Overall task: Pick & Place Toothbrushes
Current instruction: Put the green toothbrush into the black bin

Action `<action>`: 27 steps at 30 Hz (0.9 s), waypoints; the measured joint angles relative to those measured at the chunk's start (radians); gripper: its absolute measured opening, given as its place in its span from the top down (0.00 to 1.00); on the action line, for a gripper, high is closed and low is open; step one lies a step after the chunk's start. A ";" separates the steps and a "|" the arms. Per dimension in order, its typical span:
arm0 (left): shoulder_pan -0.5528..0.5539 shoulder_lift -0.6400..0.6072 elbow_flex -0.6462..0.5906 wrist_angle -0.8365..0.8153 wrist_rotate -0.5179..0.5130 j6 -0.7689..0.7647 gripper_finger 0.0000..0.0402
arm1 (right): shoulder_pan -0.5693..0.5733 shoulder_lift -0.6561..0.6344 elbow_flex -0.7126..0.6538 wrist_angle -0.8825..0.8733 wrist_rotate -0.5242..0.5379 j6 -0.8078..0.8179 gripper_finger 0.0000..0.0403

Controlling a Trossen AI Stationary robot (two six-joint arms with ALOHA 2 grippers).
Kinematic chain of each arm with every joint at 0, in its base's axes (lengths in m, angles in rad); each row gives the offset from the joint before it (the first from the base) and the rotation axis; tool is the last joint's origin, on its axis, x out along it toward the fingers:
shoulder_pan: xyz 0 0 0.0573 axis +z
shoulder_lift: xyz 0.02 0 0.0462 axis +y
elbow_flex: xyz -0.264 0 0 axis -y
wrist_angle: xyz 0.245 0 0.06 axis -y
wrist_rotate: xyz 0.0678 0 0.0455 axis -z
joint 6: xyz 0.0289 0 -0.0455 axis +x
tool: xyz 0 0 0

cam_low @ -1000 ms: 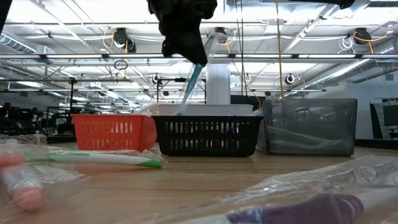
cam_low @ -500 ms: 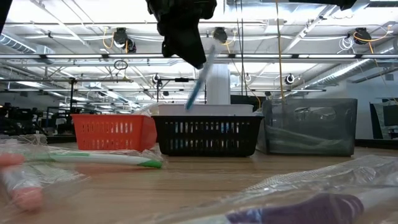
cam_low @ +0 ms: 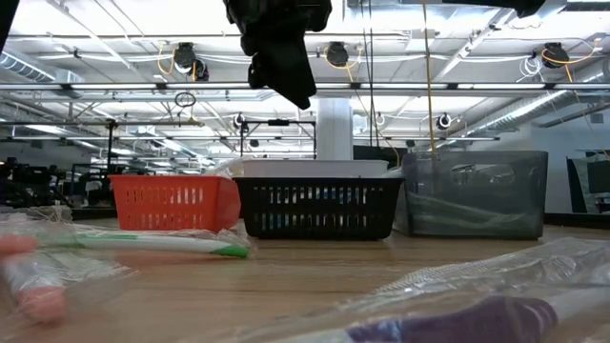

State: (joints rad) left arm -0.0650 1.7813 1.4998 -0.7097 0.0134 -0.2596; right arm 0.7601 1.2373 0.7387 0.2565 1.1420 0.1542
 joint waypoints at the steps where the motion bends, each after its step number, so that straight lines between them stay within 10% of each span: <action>1: -0.001 0.000 0.000 0.000 0.012 0.001 0.64 | 0.000 0.000 0.000 0.000 -0.025 0.005 0.68; 13: -0.096 -0.013 0.000 -0.006 0.041 0.055 0.67 | 0.000 0.000 0.000 -0.050 -0.415 0.125 0.68; 27: -0.213 -0.022 -0.001 -0.045 -0.050 0.021 0.67 | 0.059 0.113 -0.001 -0.330 -0.795 0.827 0.68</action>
State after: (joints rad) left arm -0.2780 1.7596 1.4986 -0.7546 -0.0362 -0.2387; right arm 0.8189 1.3504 0.7376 -0.0732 0.3471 0.9812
